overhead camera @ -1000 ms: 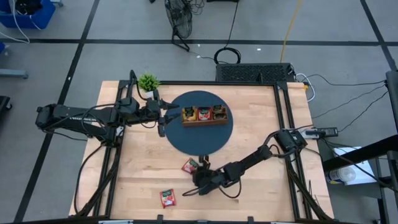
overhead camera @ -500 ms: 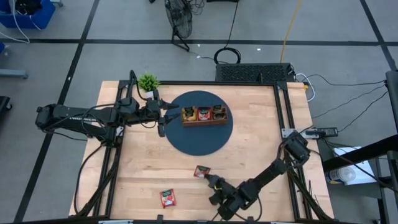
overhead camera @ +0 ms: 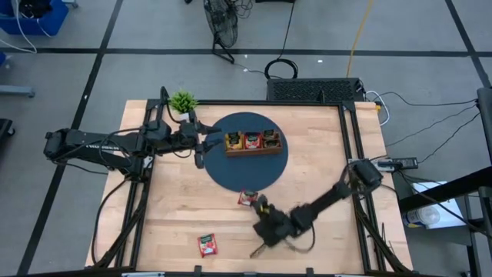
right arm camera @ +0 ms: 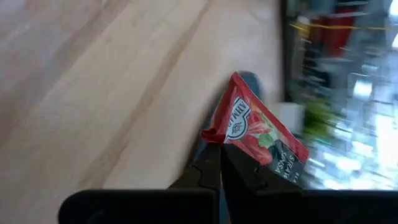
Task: Pick & Place Tea
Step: Put the red tea bag into the middle section of the wooden organizer
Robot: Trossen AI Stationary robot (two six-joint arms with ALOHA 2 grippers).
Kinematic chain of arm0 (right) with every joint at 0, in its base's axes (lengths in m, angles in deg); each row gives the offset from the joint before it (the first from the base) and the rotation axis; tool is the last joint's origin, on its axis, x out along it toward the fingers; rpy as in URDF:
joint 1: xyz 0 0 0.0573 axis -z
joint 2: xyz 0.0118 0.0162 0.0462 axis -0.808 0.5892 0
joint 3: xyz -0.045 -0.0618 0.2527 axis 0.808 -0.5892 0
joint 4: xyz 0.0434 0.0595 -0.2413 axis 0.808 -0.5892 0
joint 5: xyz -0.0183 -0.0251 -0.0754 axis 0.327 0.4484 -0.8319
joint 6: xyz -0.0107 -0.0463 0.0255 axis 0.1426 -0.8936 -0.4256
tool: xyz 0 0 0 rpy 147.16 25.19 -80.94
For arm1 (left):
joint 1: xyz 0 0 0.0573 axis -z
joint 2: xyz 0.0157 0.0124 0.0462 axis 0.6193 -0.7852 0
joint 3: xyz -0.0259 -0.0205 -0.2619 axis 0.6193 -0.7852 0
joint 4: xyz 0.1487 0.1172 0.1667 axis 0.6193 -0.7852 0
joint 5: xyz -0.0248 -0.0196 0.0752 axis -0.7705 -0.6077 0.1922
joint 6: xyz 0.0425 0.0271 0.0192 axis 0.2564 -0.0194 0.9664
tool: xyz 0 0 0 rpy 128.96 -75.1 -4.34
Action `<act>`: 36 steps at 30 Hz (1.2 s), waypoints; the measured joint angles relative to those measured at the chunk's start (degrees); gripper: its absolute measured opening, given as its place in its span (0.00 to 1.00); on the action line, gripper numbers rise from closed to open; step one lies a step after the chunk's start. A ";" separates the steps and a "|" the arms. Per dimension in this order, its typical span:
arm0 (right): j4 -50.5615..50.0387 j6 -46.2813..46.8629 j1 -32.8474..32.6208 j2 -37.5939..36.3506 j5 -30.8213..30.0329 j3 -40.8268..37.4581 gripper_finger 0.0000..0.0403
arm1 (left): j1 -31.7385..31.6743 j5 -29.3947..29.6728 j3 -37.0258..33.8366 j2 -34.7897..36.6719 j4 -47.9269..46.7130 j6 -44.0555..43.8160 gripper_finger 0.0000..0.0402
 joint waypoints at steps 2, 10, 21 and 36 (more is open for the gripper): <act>4.24 -0.33 3.46 -2.63 9.10 -3.73 0.00 | -0.01 -0.01 0.00 0.00 -0.08 0.00 0.41; 14.05 4.05 19.59 -18.05 45.24 -18.93 0.00 | 0.00 -0.28 0.00 0.00 2.57 -0.97 0.41; 16.10 -27.70 18.96 -29.64 11.93 -23.71 0.00 | -0.09 1.96 0.02 -7.61 4.23 -14.34 0.41; 20.25 -35.19 17.49 -29.24 4.38 -23.69 0.00 | -0.50 -3.25 0.02 -27.51 21.12 -31.04 0.41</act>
